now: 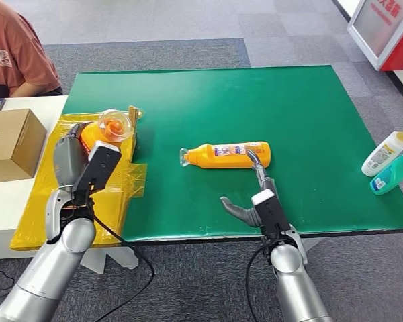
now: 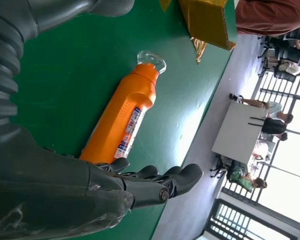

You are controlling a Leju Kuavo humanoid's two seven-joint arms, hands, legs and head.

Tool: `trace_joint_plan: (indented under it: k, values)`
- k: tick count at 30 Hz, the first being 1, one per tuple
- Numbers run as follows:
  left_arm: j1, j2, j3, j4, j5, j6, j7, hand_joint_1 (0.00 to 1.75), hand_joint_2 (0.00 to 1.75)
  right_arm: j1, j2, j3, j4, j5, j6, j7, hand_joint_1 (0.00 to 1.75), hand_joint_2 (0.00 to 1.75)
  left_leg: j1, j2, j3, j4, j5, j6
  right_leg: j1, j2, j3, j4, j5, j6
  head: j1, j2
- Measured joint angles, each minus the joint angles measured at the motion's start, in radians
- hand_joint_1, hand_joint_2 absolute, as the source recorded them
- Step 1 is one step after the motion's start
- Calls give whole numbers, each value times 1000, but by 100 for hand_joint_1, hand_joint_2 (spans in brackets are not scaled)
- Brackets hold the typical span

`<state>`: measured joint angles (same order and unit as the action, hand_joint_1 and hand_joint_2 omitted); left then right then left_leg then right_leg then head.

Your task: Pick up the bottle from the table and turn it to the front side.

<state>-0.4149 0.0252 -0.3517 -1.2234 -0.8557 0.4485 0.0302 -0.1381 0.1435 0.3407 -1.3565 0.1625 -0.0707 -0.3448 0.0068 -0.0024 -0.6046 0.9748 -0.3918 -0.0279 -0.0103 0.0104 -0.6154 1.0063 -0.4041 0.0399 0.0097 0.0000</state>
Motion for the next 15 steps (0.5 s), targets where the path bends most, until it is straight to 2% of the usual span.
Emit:
trace_joint_plan:
  k: [4,7,15]
  values:
    - [2,-1,4,34,-54,3,26,175,175,-1,6,-3,-5,3,3,8,0,175,0,0,0,0,0,0,0,0,0,0,0,0,0,0]
    - [3,-2,7,70,-176,17,65,175,175,-1,8,-4,-7,3,4,13,0,175,0,0,0,0,0,0,0,0,0,0,0,0,0,0]
    - [9,-14,21,284,-391,118,78,175,175,-2,11,-4,-14,1,4,15,0,175,0,0,0,0,0,0,0,0,0,0,0,0,0,0]
